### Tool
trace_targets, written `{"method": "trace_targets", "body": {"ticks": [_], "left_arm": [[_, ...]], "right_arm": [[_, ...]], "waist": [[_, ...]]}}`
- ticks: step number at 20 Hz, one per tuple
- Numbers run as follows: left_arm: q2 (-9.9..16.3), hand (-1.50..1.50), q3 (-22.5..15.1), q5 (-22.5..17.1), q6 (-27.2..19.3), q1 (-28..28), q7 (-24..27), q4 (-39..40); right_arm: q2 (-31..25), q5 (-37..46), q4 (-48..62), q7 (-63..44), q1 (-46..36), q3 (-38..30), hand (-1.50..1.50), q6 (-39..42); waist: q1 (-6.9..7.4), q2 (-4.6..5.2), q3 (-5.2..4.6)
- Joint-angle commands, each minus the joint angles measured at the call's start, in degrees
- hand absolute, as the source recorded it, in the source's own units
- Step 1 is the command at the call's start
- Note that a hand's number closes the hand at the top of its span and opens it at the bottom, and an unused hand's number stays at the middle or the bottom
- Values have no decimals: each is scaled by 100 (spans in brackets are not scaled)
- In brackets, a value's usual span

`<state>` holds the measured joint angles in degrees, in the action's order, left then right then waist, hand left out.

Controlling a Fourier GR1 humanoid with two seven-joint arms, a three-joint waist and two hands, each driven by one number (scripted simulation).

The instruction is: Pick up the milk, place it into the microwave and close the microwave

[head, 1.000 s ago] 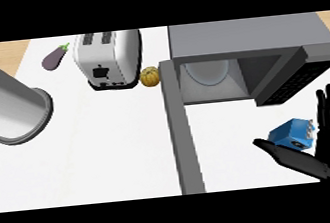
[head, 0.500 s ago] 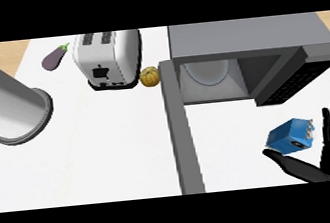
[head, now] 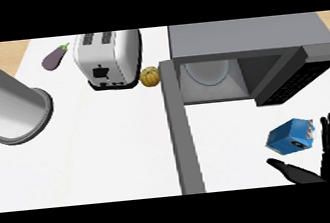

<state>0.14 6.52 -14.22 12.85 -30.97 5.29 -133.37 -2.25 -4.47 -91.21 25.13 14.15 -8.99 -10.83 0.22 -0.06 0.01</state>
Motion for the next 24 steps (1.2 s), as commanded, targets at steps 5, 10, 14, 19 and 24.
{"method": "trace_targets", "body": {"ticks": [5, 10, 14, 19, 24], "left_arm": [[-12, -150, 154, -94, 5, 173, -347, -171], [-12, -150, 0, -34, -36, -200, -87, -295], [-13, -150, 10, -79, 246, -408, 327, 19], [-13, -150, 56, 87, 3, 9, -109, -90], [-12, -150, 47, -17, 92, -109, -171, -159]], "right_arm": [[-207, -112, 941, 576, -436, -344, -150, 245], [-324, -68, 2165, 1010, -1159, -674, -150, 44], [-336, 132, 2201, 814, -945, -739, -150, -384], [-664, 23, 3118, 1196, -1369, -1131, -150, -417], [-826, -367, 4325, 2101, -1545, -1225, -150, 795]], "waist": [[-7, 2, -1], [23, 4, 1], [16, -1, -3], [0, 7, 0], [25, 11, 7]]}}
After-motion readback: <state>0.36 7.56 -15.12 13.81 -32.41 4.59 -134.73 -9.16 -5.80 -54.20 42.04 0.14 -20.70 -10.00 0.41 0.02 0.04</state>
